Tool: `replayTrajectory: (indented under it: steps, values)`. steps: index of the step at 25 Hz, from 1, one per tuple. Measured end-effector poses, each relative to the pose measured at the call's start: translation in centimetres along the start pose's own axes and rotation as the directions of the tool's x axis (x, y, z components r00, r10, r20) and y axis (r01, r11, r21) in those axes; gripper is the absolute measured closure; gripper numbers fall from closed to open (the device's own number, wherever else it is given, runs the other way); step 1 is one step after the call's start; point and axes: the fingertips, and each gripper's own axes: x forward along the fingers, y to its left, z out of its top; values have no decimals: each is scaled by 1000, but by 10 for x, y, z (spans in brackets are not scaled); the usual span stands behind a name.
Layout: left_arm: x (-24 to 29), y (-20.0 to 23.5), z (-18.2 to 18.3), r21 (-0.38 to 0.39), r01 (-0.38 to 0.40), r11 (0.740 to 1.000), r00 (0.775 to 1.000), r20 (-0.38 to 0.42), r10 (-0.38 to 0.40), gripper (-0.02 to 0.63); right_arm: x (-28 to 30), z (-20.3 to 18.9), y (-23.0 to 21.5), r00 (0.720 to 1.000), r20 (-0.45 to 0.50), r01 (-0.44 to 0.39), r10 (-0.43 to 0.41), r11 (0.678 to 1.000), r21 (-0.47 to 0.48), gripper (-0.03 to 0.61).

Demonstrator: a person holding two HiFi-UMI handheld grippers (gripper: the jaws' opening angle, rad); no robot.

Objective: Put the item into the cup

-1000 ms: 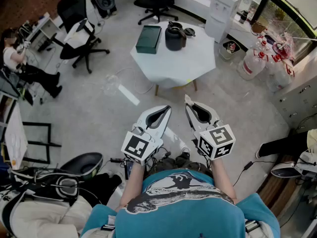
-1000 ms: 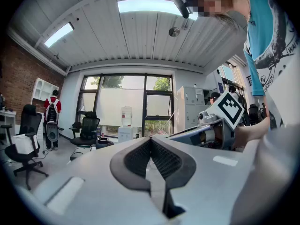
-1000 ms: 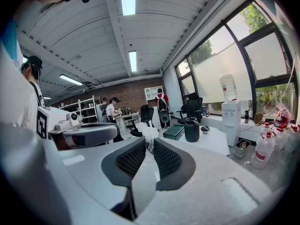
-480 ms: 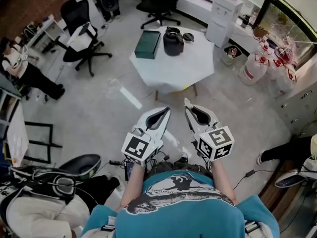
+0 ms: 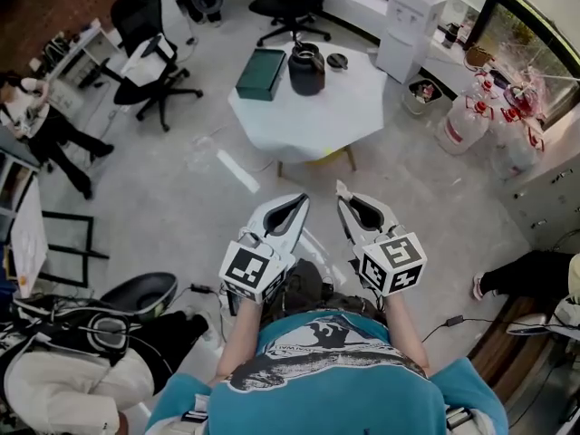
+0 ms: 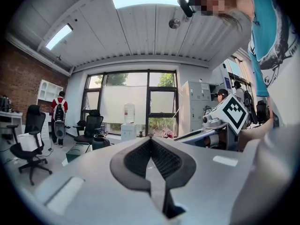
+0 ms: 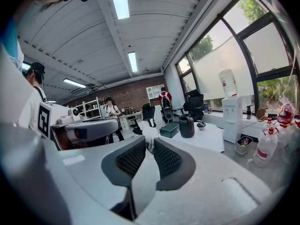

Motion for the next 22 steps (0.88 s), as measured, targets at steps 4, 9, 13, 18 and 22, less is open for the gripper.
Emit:
replayTrajectory:
  steps: [4,9,13,18,22]
  values:
    - [12,-16,-7,14,-15,1000,1000,-10,15,614,-14,-6,-19,1000,12,-3,3,1000,3,518]
    - [14,-11,-1,15,-37,999,999,-24,37,614,-11,-3,-25,1000,8,-7,7,1000,22,518]
    - [21,-5,-7,6,-34,999,999,-38,34,614,0,-6,-31,1000,-3,-12,12,1000,29,518]
    - [42,11,-10,-9,-23,1000,999,-46,23,614,22,0,-47,1000,-22,-10,11,1000,25,518]
    - [63,41,-9,-27,-21,999,999,-42,20,614,52,13,-61,999,-40,-7,7,1000,6,517]
